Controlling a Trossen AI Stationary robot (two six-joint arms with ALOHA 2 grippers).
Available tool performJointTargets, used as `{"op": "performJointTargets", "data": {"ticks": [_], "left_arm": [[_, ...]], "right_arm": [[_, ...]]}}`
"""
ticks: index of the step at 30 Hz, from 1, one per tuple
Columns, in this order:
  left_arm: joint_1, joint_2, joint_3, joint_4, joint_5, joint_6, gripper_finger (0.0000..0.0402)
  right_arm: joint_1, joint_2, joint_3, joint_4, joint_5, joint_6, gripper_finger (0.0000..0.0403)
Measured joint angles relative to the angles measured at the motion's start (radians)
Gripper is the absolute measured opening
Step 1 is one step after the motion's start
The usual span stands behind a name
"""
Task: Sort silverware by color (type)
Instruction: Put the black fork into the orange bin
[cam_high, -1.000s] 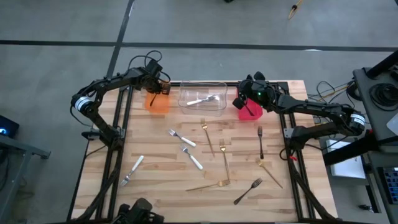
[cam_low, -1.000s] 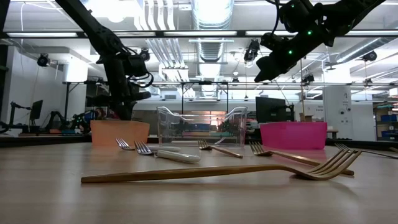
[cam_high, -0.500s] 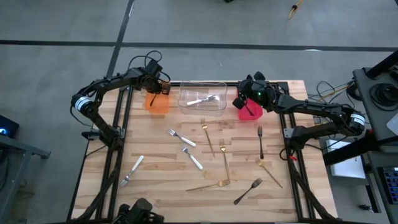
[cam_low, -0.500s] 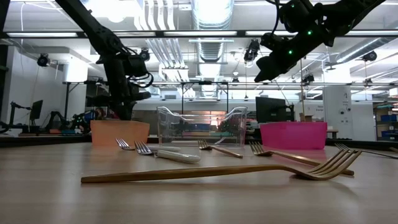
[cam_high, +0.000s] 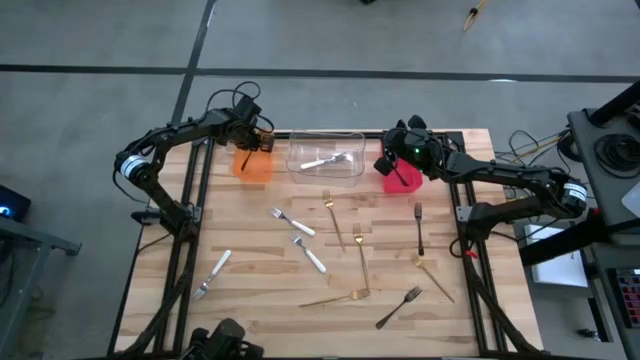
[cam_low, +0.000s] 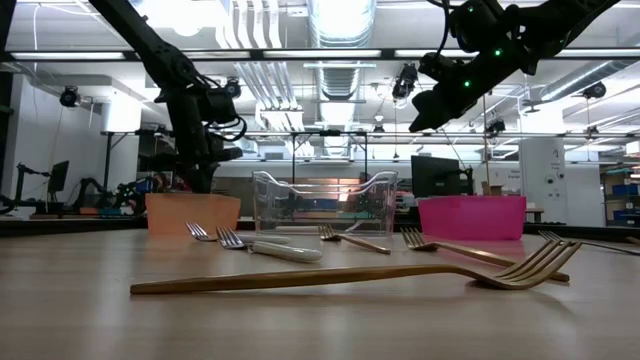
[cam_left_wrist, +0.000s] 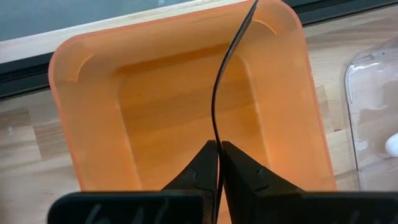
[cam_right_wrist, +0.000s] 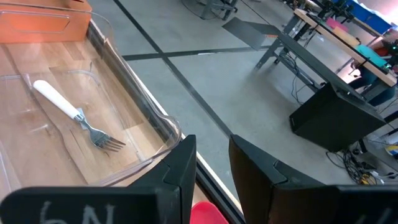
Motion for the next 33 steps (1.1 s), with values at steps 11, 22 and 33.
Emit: {"op": "performJointTargets", "data": {"ticks": [11, 22, 33], "left_arm": [[0.000, 0.000, 0.000, 0.000, 0.000, 0.000, 0.0002], [0.000, 0.000, 0.000, 0.000, -0.001, 0.000, 0.0002], [0.000, 0.000, 0.000, 0.000, -0.001, 0.000, 0.0026]], "right_arm": [[0.000, 0.000, 0.000, 0.000, 0.000, 0.000, 0.0089], [0.000, 0.000, 0.000, 0.000, 0.000, 0.000, 0.0089], [0.000, 0.000, 0.000, 0.000, 0.000, 0.000, 0.0089]]}}
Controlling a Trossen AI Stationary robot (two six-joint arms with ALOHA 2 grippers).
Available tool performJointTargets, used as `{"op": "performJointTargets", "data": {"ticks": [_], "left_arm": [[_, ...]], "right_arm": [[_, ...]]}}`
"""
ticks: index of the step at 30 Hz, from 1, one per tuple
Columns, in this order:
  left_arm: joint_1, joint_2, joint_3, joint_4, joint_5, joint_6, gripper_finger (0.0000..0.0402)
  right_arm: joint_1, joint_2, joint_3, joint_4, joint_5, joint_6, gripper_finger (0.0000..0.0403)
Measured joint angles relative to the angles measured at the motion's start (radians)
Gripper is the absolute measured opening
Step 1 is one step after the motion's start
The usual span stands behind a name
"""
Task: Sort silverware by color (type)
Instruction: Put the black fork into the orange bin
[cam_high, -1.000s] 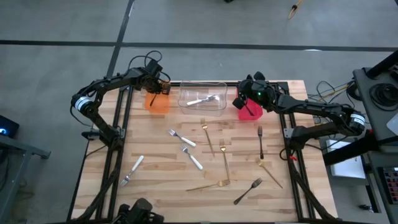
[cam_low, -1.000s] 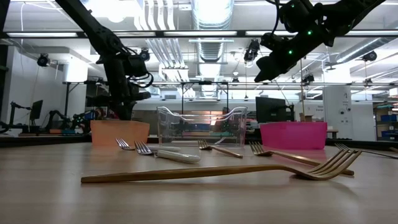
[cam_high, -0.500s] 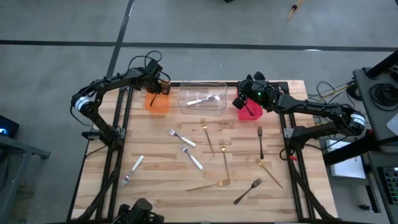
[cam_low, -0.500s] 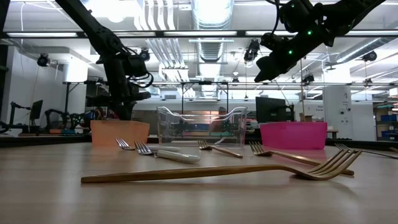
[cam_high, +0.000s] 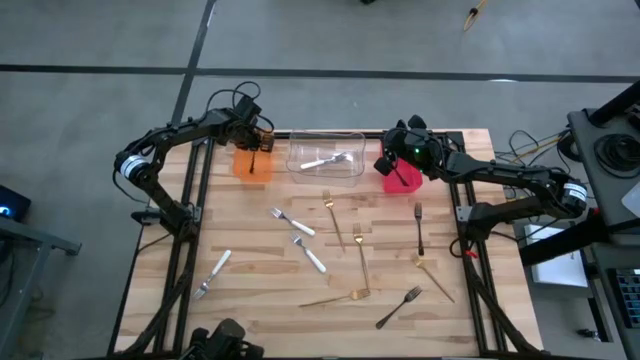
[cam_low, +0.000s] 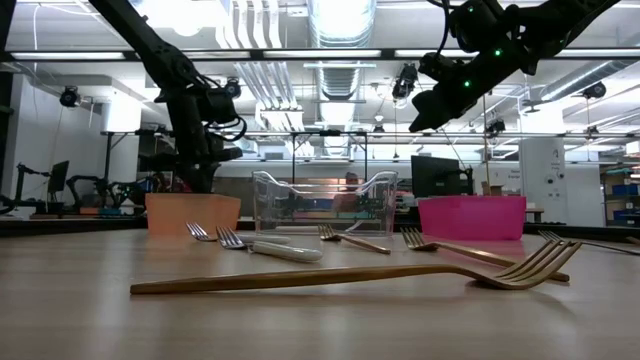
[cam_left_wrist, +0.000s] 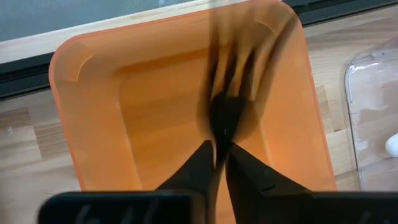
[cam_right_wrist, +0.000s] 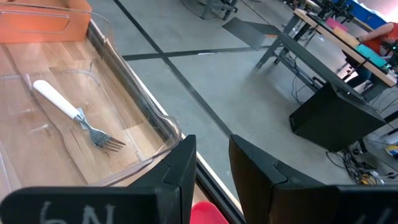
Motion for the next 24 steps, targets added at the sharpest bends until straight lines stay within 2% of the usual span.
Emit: {"op": "performJointTargets", "data": {"ticks": [8, 16, 20, 24], "left_arm": [[0.000, 0.000, 0.000, 0.000, 0.000, 0.009, 0.0064], [-0.022, -0.031, 0.004, -0.002, 0.001, 0.057, 0.0071], [-0.069, -0.087, 0.004, 0.010, -0.003, 0.094, 0.0071], [-0.163, -0.157, -0.001, 0.055, -0.071, 0.140, 0.0071]], "right_arm": [[0.000, 0.000, 0.000, 0.000, 0.000, 0.000, 0.0089], [0.000, 0.000, 0.000, 0.000, 0.000, 0.001, 0.0089], [0.000, -0.001, 0.000, 0.026, 0.000, 0.010, 0.0089], [0.001, -0.017, 0.000, 0.057, -0.005, 0.080, 0.0089]]}}
